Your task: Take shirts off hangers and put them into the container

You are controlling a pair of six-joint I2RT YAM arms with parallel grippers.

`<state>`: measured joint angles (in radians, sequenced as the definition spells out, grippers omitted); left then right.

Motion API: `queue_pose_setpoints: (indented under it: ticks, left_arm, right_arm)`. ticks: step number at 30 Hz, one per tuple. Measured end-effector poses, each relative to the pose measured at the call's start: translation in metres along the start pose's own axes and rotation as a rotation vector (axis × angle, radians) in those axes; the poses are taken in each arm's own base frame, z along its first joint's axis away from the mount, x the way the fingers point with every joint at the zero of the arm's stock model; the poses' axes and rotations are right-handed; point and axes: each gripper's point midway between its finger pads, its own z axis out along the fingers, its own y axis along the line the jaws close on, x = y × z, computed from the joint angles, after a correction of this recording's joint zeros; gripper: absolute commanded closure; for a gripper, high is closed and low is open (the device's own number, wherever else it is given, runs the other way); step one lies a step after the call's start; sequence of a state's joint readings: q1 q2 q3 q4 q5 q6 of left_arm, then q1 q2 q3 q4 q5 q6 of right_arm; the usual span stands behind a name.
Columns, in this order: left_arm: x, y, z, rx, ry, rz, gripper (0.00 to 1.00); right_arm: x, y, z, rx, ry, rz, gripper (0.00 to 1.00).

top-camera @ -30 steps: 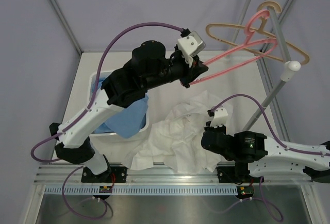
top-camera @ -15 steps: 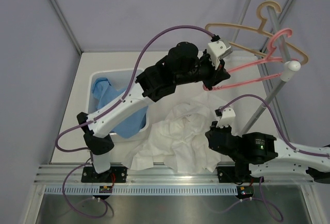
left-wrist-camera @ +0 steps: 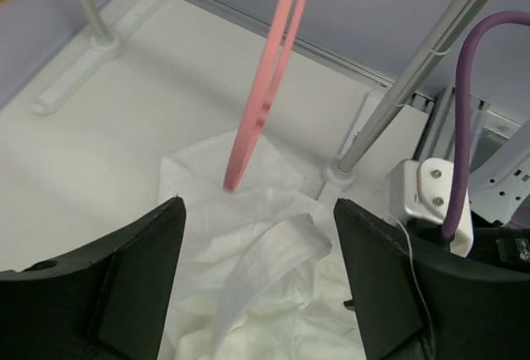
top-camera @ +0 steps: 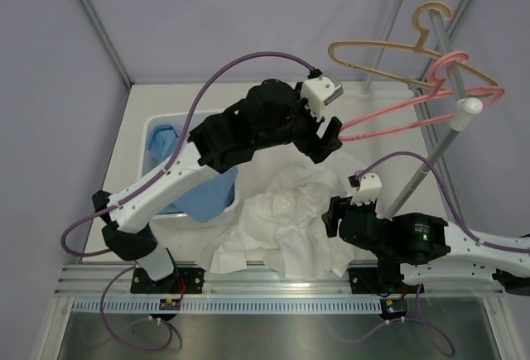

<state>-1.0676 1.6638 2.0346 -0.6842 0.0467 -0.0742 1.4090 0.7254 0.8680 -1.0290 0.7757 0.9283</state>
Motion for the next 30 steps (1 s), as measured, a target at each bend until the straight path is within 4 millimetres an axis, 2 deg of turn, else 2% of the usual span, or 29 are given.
queue_pose_setpoints:
  ticks: [3,5,6,8,10,12,17,19,21,26,28,30]
  left_arm:
    - [-0.007,0.014,-0.044,-0.093,-0.009,0.009,0.07]
    - [-0.008,0.024,-0.081,-0.155,-0.02,0.009,0.04]
    - [-0.006,0.025,-0.093,-0.17,-0.025,0.003,0.03]
    - [0.012,0.029,-0.117,-0.191,-0.015,-0.021,0.03]
    - [0.043,0.03,-0.124,-0.195,0.019,-0.053,0.03]
    - [0.09,0.032,-0.117,-0.201,0.113,-0.08,0.03]
    - [0.221,0.027,-0.062,-0.177,0.439,-0.164,0.03]
    - [0.259,0.022,-0.05,-0.157,0.54,-0.198,0.03]
    - [0.278,0.017,-0.041,-0.136,0.59,-0.226,0.03]
    - [0.287,0.008,-0.012,-0.086,0.595,-0.267,0.03]
    - [0.298,0.006,0.001,-0.074,0.613,-0.28,0.04]
    - [0.316,0.005,0.014,-0.066,0.655,-0.291,0.04]
  right_arm:
    - [-0.001,-0.001,-0.001,0.009,0.003,-0.022,0.02]
    - [-0.006,-0.001,-0.004,0.009,-0.001,-0.023,0.0]
    - [-0.01,0.0,-0.007,0.007,-0.005,-0.021,0.0]
    - [-0.022,0.001,-0.014,-0.01,-0.024,0.002,0.01]
    - [-0.034,0.001,-0.024,-0.034,-0.048,0.031,0.01]
    - [-0.048,0.0,-0.034,-0.062,-0.078,0.057,0.0]
    - [-0.082,-0.003,-0.059,-0.122,-0.153,0.096,0.01]
    - [-0.088,-0.003,-0.063,-0.132,-0.164,0.09,0.01]
    - [-0.09,-0.003,-0.064,-0.135,-0.168,0.078,0.01]
    - [-0.094,-0.005,-0.068,-0.158,-0.186,0.078,0.01]
    - [-0.097,-0.007,-0.072,-0.172,-0.197,0.092,0.01]
    - [-0.098,-0.01,-0.074,-0.181,-0.205,0.103,0.01]
